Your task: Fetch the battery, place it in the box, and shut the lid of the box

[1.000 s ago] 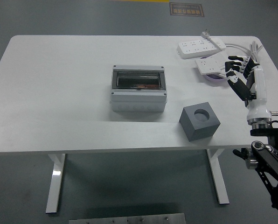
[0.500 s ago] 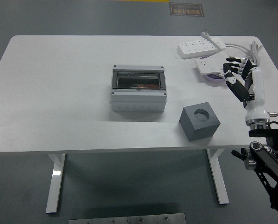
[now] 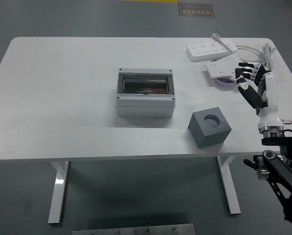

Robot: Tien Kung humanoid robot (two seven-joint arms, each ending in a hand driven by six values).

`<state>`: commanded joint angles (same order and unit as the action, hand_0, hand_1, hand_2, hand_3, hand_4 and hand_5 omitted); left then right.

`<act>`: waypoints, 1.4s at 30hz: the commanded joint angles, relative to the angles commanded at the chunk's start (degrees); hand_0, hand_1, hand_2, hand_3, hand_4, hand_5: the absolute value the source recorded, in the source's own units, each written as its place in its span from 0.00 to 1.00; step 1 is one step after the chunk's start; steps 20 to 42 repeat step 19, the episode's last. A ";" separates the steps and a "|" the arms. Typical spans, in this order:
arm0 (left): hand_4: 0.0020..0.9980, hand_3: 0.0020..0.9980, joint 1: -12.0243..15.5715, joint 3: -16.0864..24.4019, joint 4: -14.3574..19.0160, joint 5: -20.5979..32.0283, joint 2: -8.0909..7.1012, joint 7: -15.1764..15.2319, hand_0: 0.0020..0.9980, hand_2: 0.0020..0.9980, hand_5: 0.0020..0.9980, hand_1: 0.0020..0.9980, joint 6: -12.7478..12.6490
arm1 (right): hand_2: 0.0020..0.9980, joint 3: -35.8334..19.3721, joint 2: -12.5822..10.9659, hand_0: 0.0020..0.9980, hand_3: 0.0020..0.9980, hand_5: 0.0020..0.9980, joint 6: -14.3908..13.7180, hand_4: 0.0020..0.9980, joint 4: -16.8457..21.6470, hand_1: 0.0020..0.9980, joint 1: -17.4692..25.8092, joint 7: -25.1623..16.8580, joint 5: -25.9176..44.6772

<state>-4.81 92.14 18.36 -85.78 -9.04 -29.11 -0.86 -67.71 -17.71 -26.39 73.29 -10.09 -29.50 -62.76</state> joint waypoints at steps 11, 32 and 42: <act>0.43 0.54 -0.35 -0.36 -0.38 0.46 0.41 0.80 0.57 0.60 0.00 0.72 -0.05 | 0.52 -1.31 0.50 0.57 0.60 0.40 -0.21 0.66 -0.61 0.51 0.41 -0.52 1.85; 0.43 0.53 -0.44 -0.24 -0.39 0.25 0.37 0.86 0.57 0.60 0.00 0.72 -0.08 | 0.52 -1.95 0.56 0.57 0.60 0.40 -0.32 0.66 -0.83 0.52 0.58 -0.58 1.97; 0.43 0.53 -0.44 -0.24 -0.39 0.25 0.37 0.86 0.57 0.60 0.00 0.72 -0.08 | 0.52 -1.95 0.56 0.57 0.60 0.40 -0.32 0.66 -0.83 0.52 0.58 -0.58 1.97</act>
